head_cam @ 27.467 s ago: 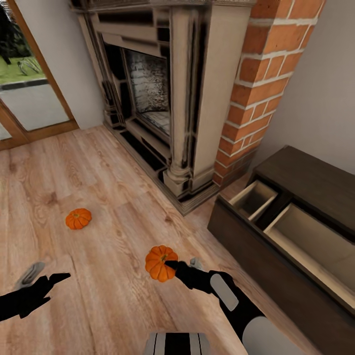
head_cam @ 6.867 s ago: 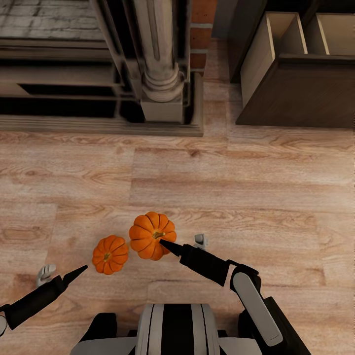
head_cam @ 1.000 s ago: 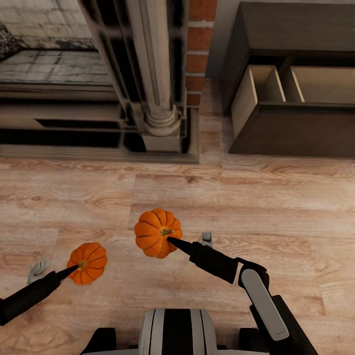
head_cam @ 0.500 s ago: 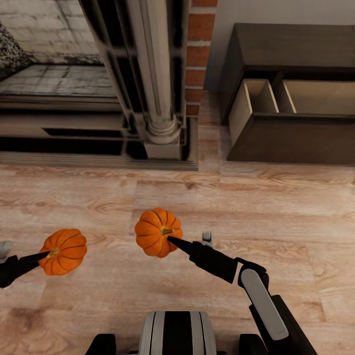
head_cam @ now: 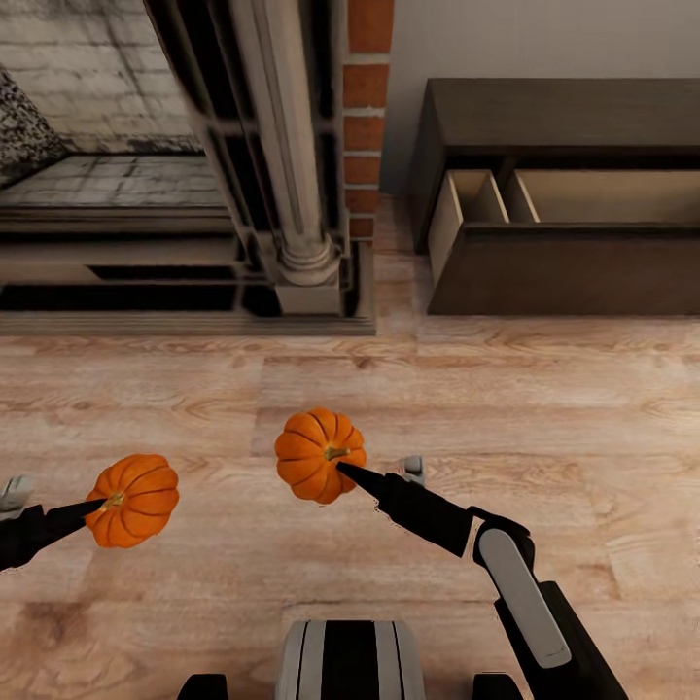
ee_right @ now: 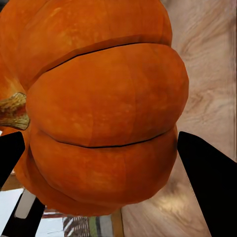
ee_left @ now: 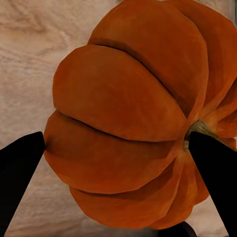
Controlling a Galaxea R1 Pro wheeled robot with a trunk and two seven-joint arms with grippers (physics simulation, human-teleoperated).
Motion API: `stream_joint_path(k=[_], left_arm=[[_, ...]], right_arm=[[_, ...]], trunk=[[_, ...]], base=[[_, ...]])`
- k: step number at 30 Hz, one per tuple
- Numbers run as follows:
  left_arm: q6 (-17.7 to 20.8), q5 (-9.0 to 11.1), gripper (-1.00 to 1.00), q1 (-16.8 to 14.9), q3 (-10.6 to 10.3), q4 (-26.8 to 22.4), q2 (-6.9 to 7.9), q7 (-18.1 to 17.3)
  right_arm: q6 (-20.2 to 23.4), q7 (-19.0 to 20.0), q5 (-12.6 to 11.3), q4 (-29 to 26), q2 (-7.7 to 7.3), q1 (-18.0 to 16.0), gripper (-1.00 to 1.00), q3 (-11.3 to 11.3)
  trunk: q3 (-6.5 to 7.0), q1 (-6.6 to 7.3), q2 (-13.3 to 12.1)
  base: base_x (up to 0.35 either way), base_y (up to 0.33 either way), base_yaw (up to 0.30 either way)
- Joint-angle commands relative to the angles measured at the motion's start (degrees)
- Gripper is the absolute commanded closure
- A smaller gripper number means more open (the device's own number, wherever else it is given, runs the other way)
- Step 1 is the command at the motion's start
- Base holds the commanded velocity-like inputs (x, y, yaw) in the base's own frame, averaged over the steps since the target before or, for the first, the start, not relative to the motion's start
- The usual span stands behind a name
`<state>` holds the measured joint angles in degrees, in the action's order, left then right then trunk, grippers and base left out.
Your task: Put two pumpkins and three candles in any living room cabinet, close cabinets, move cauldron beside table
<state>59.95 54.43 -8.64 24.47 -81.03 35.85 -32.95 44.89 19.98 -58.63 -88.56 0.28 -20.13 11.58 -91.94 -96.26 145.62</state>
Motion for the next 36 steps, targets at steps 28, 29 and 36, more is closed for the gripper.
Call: stream_joint_path(k=[28, 29, 36], left_arm=[[0.0, 0.2, 1.0, 0.0, 0.0, 0.2, -0.08, 0.0], [0.0, 0.2, 1.0, 0.0, 0.0, 0.2, -0.08, 0.0], [0.0, -0.1, 1.0, 0.0, 0.1, 0.9, -0.08, 0.1]], right_arm=[[0.2, 0.4, -0.3, 1.7, -0.03, 0.0, 1.0, -2.7], [0.2, 0.4, -0.3, 1.8, -0.02, 0.0, 1.0, -2.8], [0.1, 0.3, -0.3, 2.2, 0.05, 0.0, 1.0, -3.0]], trunk=[[6.27, 0.72, -0.4], [6.51, 0.75, -0.4], [8.19, 0.93, -0.5]], base=[[-0.002, 0.0, -0.279], [0.0, 0.0, -0.28], [0.0, 0.0, -0.28]])
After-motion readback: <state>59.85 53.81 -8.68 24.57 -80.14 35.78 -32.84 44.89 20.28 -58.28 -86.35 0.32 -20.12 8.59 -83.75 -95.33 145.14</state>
